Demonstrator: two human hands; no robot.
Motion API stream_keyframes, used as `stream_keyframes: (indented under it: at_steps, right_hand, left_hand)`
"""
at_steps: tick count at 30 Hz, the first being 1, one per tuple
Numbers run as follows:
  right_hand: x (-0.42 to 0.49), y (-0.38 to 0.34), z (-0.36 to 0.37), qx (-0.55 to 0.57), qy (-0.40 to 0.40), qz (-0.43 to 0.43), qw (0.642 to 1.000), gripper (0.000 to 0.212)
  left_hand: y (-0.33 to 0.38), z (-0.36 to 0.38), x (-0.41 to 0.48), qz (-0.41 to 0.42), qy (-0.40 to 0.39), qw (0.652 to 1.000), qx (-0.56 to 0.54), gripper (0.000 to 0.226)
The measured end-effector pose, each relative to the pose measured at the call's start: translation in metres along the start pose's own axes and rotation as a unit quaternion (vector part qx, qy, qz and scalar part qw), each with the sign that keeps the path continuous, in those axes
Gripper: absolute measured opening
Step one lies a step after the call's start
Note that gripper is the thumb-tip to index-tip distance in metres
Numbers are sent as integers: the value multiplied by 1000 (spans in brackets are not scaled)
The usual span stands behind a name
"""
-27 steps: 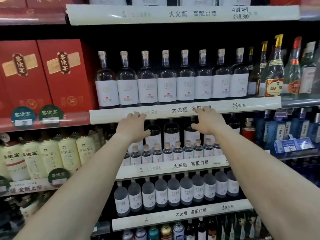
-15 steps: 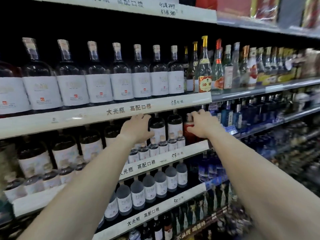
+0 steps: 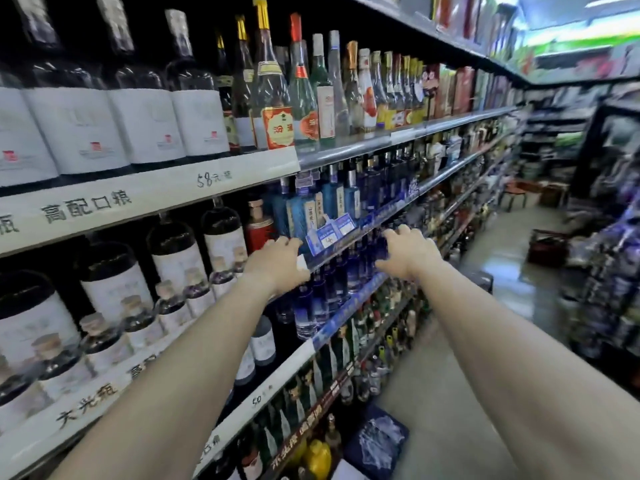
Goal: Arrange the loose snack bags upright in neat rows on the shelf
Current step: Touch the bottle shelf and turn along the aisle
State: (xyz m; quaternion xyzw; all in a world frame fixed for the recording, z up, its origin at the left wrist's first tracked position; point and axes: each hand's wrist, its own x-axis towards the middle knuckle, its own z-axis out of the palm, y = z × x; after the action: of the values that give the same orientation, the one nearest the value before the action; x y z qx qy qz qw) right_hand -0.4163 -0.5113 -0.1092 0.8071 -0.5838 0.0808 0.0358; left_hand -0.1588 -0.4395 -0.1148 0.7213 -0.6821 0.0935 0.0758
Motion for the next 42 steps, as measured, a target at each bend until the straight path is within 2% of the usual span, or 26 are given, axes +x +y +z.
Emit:
stream_keyframes:
  at_steps: [5, 11, 16, 22, 31, 35, 39, 42]
  right_hand:
    - [-2, 44, 33, 2, -13, 72, 997, 69]
    - [-23, 82, 65, -6, -57, 166, 984, 63]
    - [-46, 115, 87, -27, -89, 246, 965, 73]
    - [-59, 165, 114, -8, -101, 311, 945, 73]
    - [-29, 297, 163, 17, -121, 374, 919, 67]
    - [10, 376, 167, 26, -131, 378, 916, 63]
    - [54, 445, 165, 32, -129, 362, 923, 68]
    - [79, 481, 166, 45, -124, 359, 924, 68]
  left_hand:
    - [31, 57, 43, 85, -46, 995, -28, 73]
    - [60, 112, 80, 145, -96, 983, -53, 69]
    - [100, 148, 104, 188, -133, 971, -59, 66]
    - [176, 179, 138, 261, -151, 949, -86, 63]
    - [321, 230, 225, 322, -171, 929, -56, 67]
    - [386, 242, 289, 307, -191, 930, -65, 69]
    - [446, 246, 346, 280, -202, 933, -102, 69]
    - [483, 251, 374, 294, -199, 931, -89, 65]
